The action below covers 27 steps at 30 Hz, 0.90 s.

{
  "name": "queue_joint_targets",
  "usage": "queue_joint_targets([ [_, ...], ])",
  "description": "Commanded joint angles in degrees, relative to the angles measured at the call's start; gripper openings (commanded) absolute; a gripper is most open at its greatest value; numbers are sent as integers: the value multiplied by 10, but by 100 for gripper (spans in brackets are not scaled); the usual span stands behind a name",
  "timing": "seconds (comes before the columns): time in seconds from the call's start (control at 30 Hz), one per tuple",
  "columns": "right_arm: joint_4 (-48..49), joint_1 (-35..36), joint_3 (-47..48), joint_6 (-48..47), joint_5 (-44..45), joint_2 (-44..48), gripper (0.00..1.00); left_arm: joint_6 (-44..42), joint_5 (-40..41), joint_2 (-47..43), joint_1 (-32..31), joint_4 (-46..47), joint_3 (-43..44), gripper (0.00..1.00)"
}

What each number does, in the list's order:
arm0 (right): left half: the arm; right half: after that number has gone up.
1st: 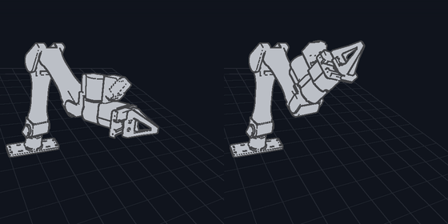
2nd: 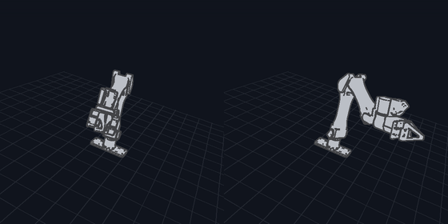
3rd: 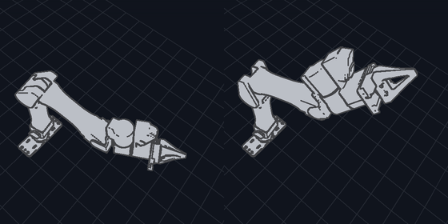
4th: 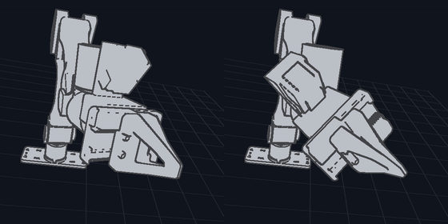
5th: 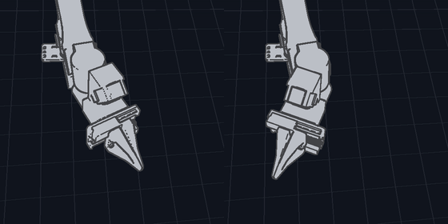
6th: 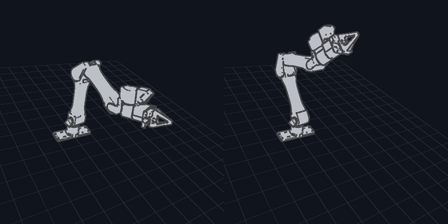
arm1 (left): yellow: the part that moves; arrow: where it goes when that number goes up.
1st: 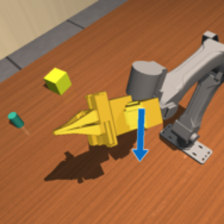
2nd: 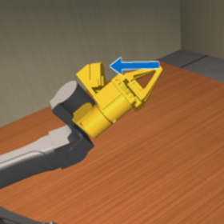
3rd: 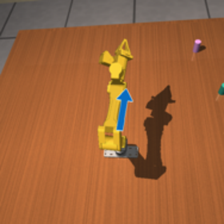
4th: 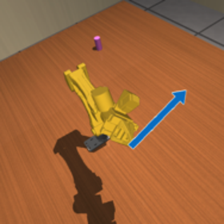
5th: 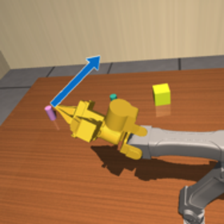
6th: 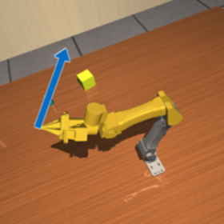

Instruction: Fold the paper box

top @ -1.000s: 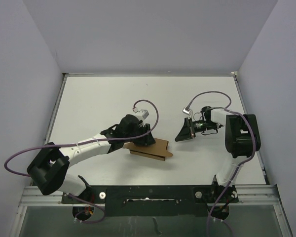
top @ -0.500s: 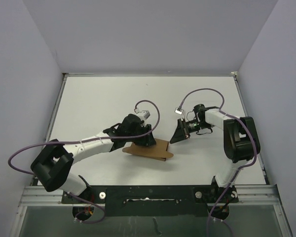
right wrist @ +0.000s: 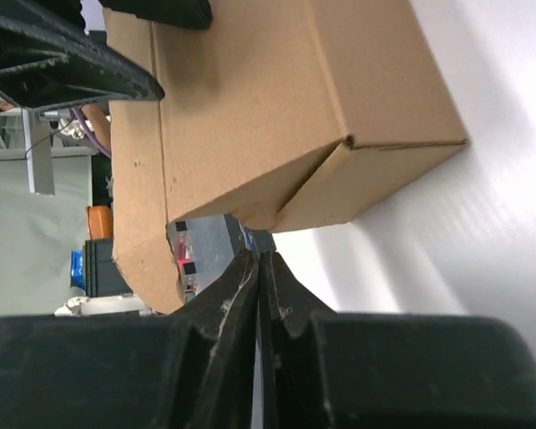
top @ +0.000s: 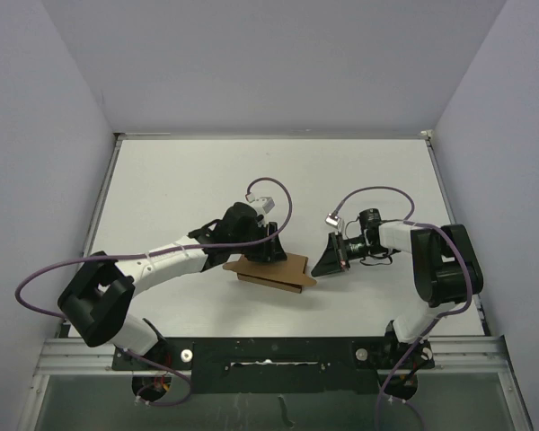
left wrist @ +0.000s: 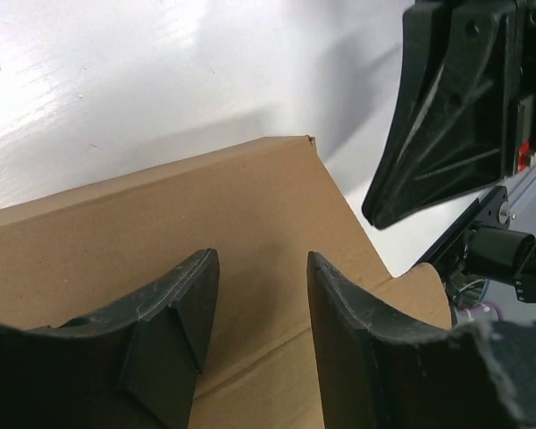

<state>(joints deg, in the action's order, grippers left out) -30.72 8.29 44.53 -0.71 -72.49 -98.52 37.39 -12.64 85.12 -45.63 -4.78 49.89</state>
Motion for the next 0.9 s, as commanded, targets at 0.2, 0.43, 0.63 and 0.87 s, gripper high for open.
queue_joint_targets([
  [0.2, 175, 77, -38, 187, 61, 50, 2, 18, -34, 27, 4, 17, 19, 43],
  [0.43, 205, 120, -21, 203, 48, 3, 6, 20, -38, 36, 2, 12, 23, 42],
  [0.63, 162, 89, 4, 159, 35, 10, 11, 6, -9, 3, 3, 13, 30, 43],
  [0.87, 132, 58, 12, 129, 34, 25, 11, -55, 98, -180, -13, 8, 1, 50],
])
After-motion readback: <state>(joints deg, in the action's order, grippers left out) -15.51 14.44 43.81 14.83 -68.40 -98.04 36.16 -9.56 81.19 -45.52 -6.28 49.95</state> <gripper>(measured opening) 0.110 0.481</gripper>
